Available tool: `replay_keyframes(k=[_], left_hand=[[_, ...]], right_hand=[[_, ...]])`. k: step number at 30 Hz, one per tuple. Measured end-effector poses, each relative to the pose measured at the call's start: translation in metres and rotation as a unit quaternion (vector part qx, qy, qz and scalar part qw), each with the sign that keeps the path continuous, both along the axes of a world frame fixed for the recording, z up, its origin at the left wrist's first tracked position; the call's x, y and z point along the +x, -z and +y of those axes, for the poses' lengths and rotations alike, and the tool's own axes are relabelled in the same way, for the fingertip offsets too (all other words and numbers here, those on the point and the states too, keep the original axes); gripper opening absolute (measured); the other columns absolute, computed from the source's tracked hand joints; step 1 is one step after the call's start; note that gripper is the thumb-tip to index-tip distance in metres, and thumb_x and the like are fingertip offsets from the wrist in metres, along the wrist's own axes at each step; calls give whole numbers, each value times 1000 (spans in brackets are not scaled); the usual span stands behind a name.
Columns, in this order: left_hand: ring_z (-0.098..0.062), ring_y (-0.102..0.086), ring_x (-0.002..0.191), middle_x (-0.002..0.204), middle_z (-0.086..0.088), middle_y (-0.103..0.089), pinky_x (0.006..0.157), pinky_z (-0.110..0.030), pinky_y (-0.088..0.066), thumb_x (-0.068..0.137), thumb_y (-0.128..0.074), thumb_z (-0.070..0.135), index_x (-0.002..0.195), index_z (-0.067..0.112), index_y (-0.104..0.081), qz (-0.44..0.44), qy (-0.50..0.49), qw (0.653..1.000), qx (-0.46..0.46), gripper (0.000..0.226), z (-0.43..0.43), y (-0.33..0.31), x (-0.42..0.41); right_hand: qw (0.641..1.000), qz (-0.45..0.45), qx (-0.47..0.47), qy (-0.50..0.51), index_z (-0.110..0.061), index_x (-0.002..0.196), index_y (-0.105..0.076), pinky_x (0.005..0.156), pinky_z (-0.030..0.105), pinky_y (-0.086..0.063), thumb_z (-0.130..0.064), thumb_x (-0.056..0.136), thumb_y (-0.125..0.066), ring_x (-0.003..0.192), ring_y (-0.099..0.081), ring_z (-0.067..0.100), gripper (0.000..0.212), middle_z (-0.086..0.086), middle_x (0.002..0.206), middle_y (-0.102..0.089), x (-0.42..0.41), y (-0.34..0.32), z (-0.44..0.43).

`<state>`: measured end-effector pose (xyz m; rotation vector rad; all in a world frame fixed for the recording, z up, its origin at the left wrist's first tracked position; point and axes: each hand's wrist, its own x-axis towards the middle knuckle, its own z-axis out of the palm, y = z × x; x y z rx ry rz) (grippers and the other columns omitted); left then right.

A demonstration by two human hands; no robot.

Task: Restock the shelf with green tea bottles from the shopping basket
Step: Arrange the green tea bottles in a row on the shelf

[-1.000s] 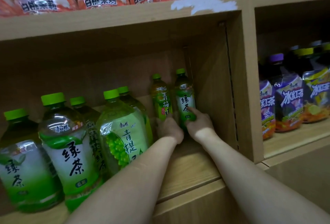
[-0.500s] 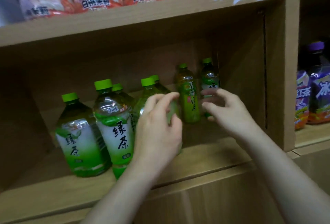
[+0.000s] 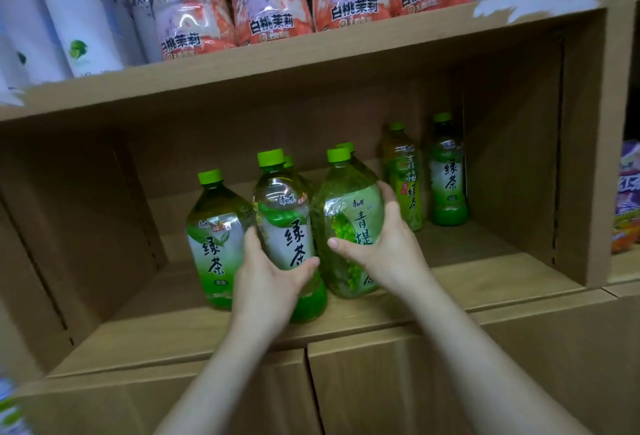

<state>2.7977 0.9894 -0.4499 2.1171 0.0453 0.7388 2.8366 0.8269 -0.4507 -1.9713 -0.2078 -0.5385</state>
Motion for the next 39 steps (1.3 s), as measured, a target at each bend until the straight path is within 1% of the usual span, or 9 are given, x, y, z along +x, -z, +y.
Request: replay_keyframes(k=[3, 7, 13, 17, 20, 23, 27, 31, 39], left_hand=[[-10, -66, 93, 100, 14, -69, 87, -39, -54, 58, -88, 34, 114, 28, -53, -35, 4, 999, -41, 66, 9, 0, -6], [14, -62, 79, 87, 25, -65, 75, -23, -53, 57, -87, 31, 98, 34, -56, -122, 18, 990, -60, 52, 6, -20, -41], [10, -64, 83, 92, 23, -69, 78, -24, -56, 62, -86, 32, 114, 31, -58, -155, 86, 984, 2, 59, -22, -46, -48], [3, -67, 86, 94, 17, -72, 82, -35, -57, 59, -87, 37, 115, 29, -58, -129, 112, 985, -39, 64, -38, -36, -35], [-3, -66, 93, 100, 15, -70, 84, -38, -56, 53, -84, 50, 117, 30, -53, -131, 113, 983, -54, 74, -54, -28, -26], [-4, -64, 96, 104, 16, -65, 85, -35, -55, 56, -85, 48, 124, 27, -47, -129, 128, 982, -45, 81, -72, -20, -21], [-5, -64, 98, 108, 13, -67, 86, -36, -54, 59, -85, 42, 117, 29, -47, -95, 194, 975, -51, 71, -102, -7, -10], [-5, -61, 106, 116, 14, -64, 94, -34, -51, 64, -80, 45, 121, 33, -45, -34, 250, 967, -33, 68, -128, 3, 9], [-16, -66, 102, 114, 4, -68, 87, -45, -55, 73, -75, 35, 123, 32, -47, 43, 299, 953, 29, 57, -156, 5, 41]], right_hand=[[1000, -13, -15, 23, -37, 146, -11, 101, 40, -46, -60, 58, -81, 123, -52, 26, 115, 4, 136, -53, 1, 1, -1], [998, -21, -38, 37, -38, 145, -10, 98, 40, -46, -65, 57, -78, 122, -51, 29, 114, 7, 137, -49, -4, 4, 7], [998, -36, -55, -15, -37, 149, -6, 99, 42, -44, -30, 78, -73, 125, -48, 33, 97, 9, 141, -41, -9, 12, 14], [987, -29, 66, -143, -51, 133, -37, 105, 44, -44, -7, 90, -60, 127, -50, 20, 66, 3, 145, -47, -21, 15, -15], [953, 3, 231, -198, -49, 121, -53, 92, 40, -51, -10, 95, -53, 114, -60, 12, 48, -2, 128, -61, -49, 9, -46], [956, -12, 129, -262, -48, 138, -37, 95, 24, -47, -19, 89, -64, 116, -55, -7, 63, -16, 127, -58, -73, 8, -71], [993, -68, -29, -93, -41, 147, -21, 98, 23, -46, -19, 76, -78, 120, -53, 0, 93, -13, 133, -56, -67, 20, -77], [994, -92, -48, 23, -34, 148, -20, 92, 39, -52, -27, 76, -75, 116, -59, 15, 91, -6, 134, -57, -58, 33, -90], [984, -93, -62, 139, -33, 145, -25, 83, 33, -54, -29, 74, -77, 104, -63, 19, 88, -1, 123, -64, -36, 37, -119]])
